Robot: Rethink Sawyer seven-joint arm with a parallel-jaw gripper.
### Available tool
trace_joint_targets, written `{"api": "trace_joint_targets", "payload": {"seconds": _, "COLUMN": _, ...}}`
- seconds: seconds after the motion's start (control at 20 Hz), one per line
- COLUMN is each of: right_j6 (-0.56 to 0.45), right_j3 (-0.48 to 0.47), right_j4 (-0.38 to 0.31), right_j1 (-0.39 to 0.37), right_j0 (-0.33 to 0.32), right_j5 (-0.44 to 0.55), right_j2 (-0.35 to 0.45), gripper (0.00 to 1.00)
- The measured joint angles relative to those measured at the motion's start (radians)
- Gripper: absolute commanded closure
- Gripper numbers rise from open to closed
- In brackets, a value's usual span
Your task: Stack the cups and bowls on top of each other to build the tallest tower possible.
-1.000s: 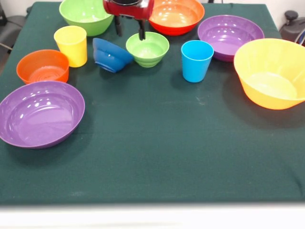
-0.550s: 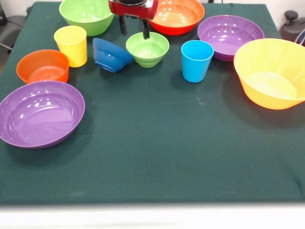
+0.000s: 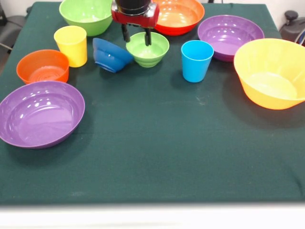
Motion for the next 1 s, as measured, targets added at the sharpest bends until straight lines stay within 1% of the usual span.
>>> {"api": "trace_joint_targets", "payload": {"seconds": 0.55, "right_j6": 0.0, "right_j3": -0.063, "right_j4": -0.005, "right_j1": 0.034, "right_j0": 0.0, "right_j5": 0.0, "right_j2": -0.007, "gripper": 0.0}}
{"api": "trace_joint_targets", "payload": {"seconds": 1.0, "right_j6": 0.0, "right_j3": -0.123, "right_j4": -0.022, "right_j1": 0.037, "right_j0": 0.0, "right_j5": 0.0, "right_j2": -0.007, "gripper": 0.0}}
